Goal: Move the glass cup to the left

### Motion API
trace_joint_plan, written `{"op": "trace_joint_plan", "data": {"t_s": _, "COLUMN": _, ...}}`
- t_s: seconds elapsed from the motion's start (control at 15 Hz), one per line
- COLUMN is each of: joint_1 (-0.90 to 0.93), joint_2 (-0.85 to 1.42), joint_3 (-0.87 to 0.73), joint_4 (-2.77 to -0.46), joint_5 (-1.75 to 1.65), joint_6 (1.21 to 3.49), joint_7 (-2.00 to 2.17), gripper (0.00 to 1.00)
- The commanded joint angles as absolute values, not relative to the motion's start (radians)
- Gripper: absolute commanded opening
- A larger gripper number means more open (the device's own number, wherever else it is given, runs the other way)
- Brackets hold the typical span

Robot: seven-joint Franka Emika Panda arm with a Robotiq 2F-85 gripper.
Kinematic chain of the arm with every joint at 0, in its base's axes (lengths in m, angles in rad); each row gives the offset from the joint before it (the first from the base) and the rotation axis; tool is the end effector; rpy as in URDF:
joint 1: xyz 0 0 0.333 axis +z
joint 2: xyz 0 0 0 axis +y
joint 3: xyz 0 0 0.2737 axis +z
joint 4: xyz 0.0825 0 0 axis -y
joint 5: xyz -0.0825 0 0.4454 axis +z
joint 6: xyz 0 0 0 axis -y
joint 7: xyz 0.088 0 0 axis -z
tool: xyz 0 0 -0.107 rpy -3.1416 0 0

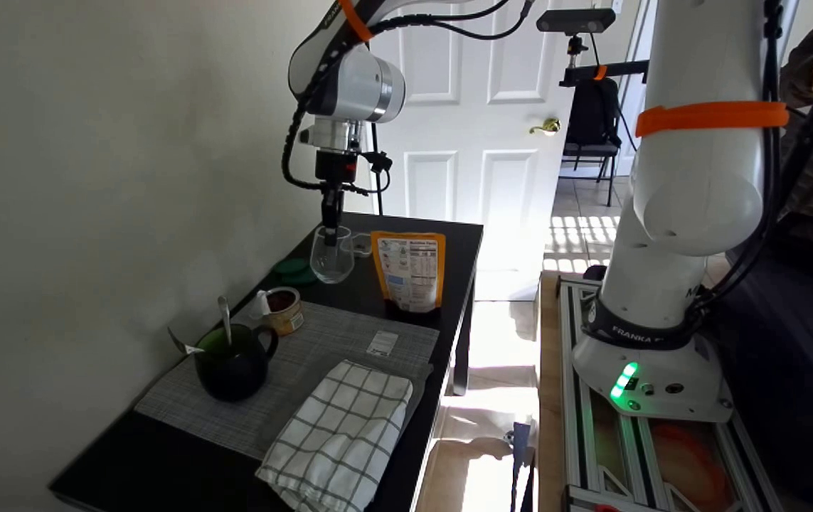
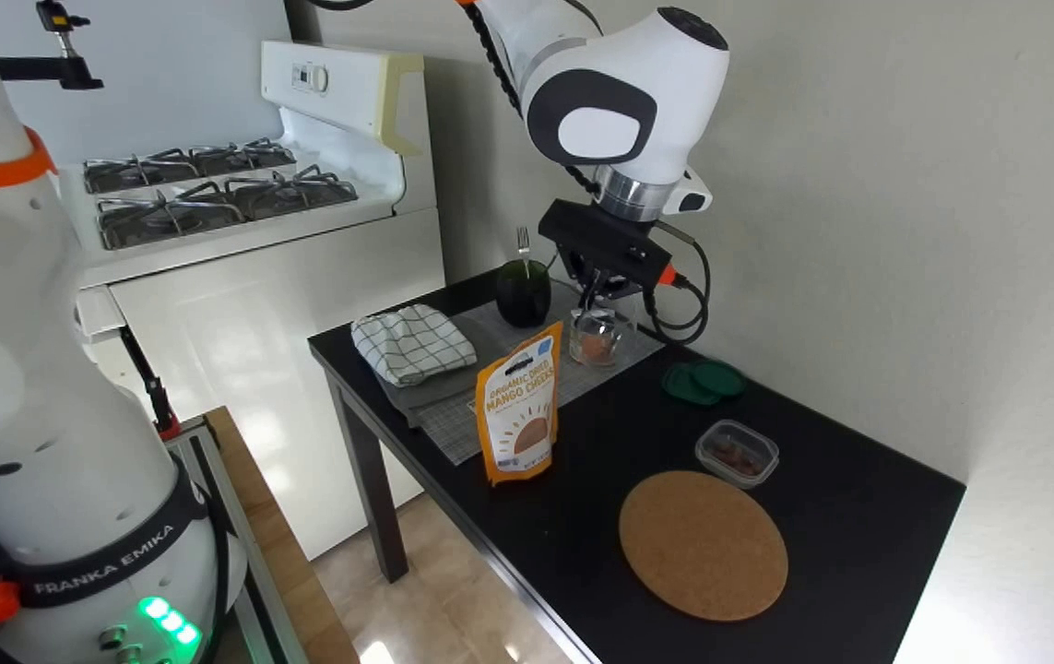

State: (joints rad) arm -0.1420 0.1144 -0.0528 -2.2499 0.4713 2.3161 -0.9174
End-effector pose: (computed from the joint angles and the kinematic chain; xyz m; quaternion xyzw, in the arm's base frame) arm 0.5594 -0.1021 0.2262 -0.9672 -0.1920 -0.0675 0.1520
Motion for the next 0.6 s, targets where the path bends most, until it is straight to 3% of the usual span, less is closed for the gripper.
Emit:
{"op": "trace_joint_plan", "data": {"t_s": 0.0, "joint_1": -0.122, "joint_2": 0.046, "joint_3": -0.028, "joint_4": -2.294, "joint_5": 0.470, "joint_6": 2.272, "joint_7": -0.969, "gripper": 0.01}}
{"op": "trace_joint_plan", "data": {"t_s": 0.53, "joint_1": -0.007, "joint_2": -0.029, "joint_3": 0.046, "joint_4": -2.479, "joint_5": 0.376, "joint_6": 2.483, "joint_7": -0.989, "gripper": 0.01}}
